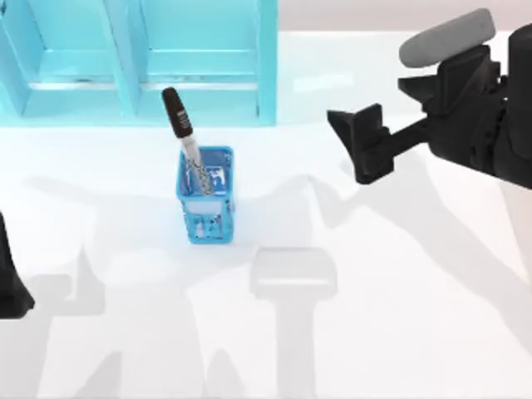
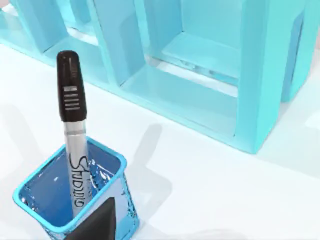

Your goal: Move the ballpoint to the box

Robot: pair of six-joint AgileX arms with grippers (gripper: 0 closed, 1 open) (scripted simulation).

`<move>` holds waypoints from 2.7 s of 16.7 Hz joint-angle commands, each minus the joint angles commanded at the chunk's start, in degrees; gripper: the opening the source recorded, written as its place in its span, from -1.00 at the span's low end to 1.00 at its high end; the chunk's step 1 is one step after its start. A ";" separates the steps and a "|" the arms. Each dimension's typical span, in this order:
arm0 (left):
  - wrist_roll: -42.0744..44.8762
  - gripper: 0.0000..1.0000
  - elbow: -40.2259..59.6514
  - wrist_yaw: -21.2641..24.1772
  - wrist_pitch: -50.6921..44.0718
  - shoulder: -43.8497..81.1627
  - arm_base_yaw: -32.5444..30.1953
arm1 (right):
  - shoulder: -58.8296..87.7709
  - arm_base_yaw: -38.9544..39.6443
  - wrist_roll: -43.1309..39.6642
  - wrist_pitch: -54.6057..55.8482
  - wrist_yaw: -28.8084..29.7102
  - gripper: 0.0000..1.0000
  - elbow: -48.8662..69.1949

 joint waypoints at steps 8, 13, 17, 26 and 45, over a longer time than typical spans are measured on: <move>0.00 1.00 0.00 0.00 0.00 0.00 0.00 | 27.30 9.77 1.19 2.11 -2.98 1.00 15.67; 0.00 1.00 0.00 0.00 0.00 0.00 0.00 | 28.75 10.34 1.27 2.10 -3.14 1.00 16.46; 0.00 1.00 0.00 0.00 0.00 0.00 0.00 | 30.90 10.56 1.41 2.37 -2.88 1.00 18.47; 0.00 1.00 0.00 0.00 0.00 0.00 0.00 | 50.04 12.95 2.75 3.97 -0.61 1.00 36.15; 0.00 1.00 0.00 0.00 0.00 0.00 0.00 | 50.11 12.97 2.76 3.98 -0.60 -1.00 36.22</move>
